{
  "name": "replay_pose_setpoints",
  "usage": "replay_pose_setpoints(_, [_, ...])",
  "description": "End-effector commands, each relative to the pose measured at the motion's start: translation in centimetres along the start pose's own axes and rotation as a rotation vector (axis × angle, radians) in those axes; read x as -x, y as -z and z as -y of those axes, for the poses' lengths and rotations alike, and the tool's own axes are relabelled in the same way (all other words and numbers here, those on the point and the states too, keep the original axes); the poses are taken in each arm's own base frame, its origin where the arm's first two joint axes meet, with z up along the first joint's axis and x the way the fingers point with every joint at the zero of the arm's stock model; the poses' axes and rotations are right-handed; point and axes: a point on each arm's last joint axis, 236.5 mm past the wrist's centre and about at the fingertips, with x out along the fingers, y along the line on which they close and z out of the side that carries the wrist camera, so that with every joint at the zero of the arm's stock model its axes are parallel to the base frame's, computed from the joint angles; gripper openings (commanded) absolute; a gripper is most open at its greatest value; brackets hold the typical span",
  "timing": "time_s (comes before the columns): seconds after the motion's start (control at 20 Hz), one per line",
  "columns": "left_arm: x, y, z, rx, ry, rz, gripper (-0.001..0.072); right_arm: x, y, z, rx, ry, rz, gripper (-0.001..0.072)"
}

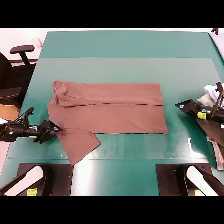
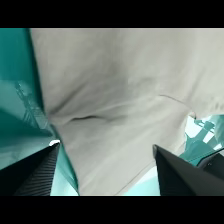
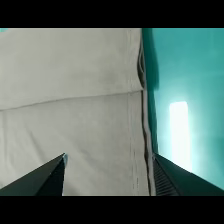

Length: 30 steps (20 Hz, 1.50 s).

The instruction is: Fold the shirts.

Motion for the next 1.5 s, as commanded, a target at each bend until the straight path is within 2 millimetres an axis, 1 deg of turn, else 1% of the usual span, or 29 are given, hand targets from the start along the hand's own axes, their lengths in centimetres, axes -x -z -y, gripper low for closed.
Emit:
replay_pose_setpoints(0.0, [-1.0,-0.7,0.6,-0.048,-0.02,0.024,0.0633,0.5,-0.7,-0.2,0.017,0.011,0.04,0.0584])
replay_pose_setpoints(0.05, [-1.4,-1.0,1.2,-0.07,-0.018,0.032,0.0631,0.5,-0.7,-0.3,0.018,0.011,0.04,0.0584])
replay_pose_setpoints(0.1, [-1.7,-1.2,1.8,-0.081,-0.01,0.04,0.0552,0.4,-0.6,-0.2,0.016,0.012,0.037,0.0584])
replay_pose_setpoints(0.15, [-1.9,-1.2,2.3,-0.092,0.0,0.041,0.0378,0.3,-0.5,-0.1,0.011,0.009,0.027,0.0584])
replay_pose_setpoints(0.2, [-1.9,-1.2,2.6,-0.113,0.015,0.041,0.0167,0.1,-0.1,-0.1,0.002,0.001,0.008,0.0584])
replay_pose_setpoints(0.25, [-1.9,-1.2,2.9,-0.125,0.025,0.043,0.0022,-0.2,0.4,0.1,-0.007,-0.004,-0.021,0.0584])
replay_pose_setpoints(0.35, [-1.7,-1.1,3.2,-0.147,0.033,0.034,0.0021,-0.8,2.2,0.8,-0.033,-0.009,-0.107,0.0585])
replay_pose_setpoints(0.55, [-1.2,-0.9,4.0,-0.175,0.048,0.014,0.0021,-1.2,7.1,3.9,-0.091,0.058,-0.337,0.0585])
replay_pose_setpoints(0.65, [-1.1,-0.9,4.1,-0.186,0.05,0.012,0.0021,-1.1,8.7,5.2,-0.124,0.098,-0.411,0.0585])
replay_pose_setpoints(0.75, [-1.0,-0.9,4.1,-0.186,0.051,0.012,0.0021,-1.5,9.6,5.3,-0.16,0.086,-0.432,0.0585])
replay_pose_setpoints(0.85, [-1.0,-0.9,4.3,-0.185,0.056,0.01,0.0021,-2.1,10.9,5.8,-0.19,0.088,-0.453,0.0585])
replay_pose_setpoints(0.95, [-1.0,-0.9,4.4,-0.183,0.062,0.012,0.0021,-2.8,11.8,6.3,-0.196,0.106,-0.45,0.0585])
replay_pose_setpoints(1.05, [-1.0,-0.8,4.5,-0.183,0.065,0.007,0.0021,-3.5,12.6,5.7,-0.161,0.106,-0.475,0.0584])
replay_pose_setpoints(1.15, [-1.0,-0.7,4.6,-0.182,0.071,0.005,0.002,-4.5,13.1,4.2,-0.117,0.081,-0.497,0.0582])
replay_pose_setpoints(1.2, [-1.0,-0.6,4.9,-0.18,0.085,-0.001,0.002,-5.1,13.0,3.2,-0.109,0.058,-0.491,0.0546])
replay_pose_setpoints(1.25, [-0.9,-0.3,5.6,-0.184,0.116,-0.009,0.002,-5.6,12.8,2.3,-0.105,0.038,-0.482,0.0458])
replay_pose_setpoints(1.3, [-0.7,-0.1,6.6,-0.199,0.157,-0.013,0.002,-6.0,12.7,1.4,-0.107,0.014,-0.473,0.032])
replay_pose_setpoints(1.35, [-0.3,-0.1,7.8,-0.215,0.201,-0.011,0.002,-6.3,12.4,0.5,-0.108,-0.013,-0.464,0.0128])
replay_pose_setpoints(1.4, [0.3,-0.3,8.8,-0.237,0.228,0.003,0.0019,-6.5,11.8,-0.4,-0.096,-0.034,-0.452,0.0021])
replay_pose_setpoints(1.45, [1.3,-0.7,9.9,-0.27,0.24,0.021,0.0019,-6.4,10.9,-1.3,-0.07,-0.047,-0.427,0.0021])
